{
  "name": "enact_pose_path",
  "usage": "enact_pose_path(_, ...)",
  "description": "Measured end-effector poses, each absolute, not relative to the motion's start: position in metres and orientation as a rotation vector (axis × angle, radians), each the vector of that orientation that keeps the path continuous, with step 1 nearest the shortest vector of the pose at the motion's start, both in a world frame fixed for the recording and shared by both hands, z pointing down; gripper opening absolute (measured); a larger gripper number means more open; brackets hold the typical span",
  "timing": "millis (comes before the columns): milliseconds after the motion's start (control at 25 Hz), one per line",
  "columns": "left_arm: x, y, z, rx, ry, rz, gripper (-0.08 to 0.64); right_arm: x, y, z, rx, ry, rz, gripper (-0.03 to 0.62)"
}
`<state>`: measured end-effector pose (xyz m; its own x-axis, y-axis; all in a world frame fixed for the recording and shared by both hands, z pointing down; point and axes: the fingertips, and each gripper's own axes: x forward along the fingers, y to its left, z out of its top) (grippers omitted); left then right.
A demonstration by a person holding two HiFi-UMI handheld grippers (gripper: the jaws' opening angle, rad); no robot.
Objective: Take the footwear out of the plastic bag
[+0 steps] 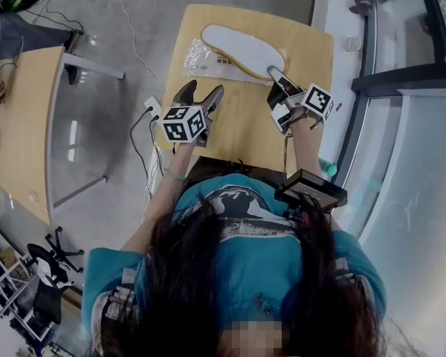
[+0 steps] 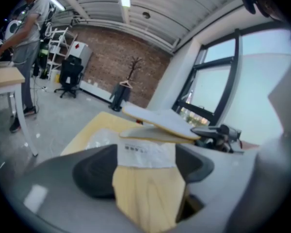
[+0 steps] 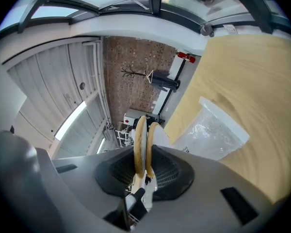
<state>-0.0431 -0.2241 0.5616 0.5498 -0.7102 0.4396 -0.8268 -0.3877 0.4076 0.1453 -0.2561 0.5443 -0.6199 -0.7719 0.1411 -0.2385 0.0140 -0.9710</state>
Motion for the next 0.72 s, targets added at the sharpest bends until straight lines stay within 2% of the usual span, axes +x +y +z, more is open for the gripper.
enact_pose_path(200, -0.063, -0.214, 0.556, 2.204, -1.235, 0.269, 0.332, 0.136, -0.261, 0.592, -1.092, 1.709, -1.692, 0.08)
enact_pose_path(520, -0.083, -0.201, 0.553, 2.167, -1.212, 0.253, 0.247, 0.15, -0.24, 0.663, -1.442, 1.644, -1.8, 0.089)
enact_pose_path(600, -0.086, -0.198, 0.553, 2.161, -1.213, 0.238, 0.22, 0.152, -0.234, 0.679, -1.546, 1.686, -1.859, 0.111)
enact_pose_path(680, -0.095, -0.196, 0.55, 2.159, -1.215, 0.225, 0.201, 0.149, -0.23, 0.688, -1.664, 1.78, -1.892, 0.185)
enact_pose_path(720, -0.1, -0.195, 0.549, 2.16, -1.215, 0.219, 0.193, 0.146, -0.228, 0.688, -1.712, 1.827, -1.889, 0.199)
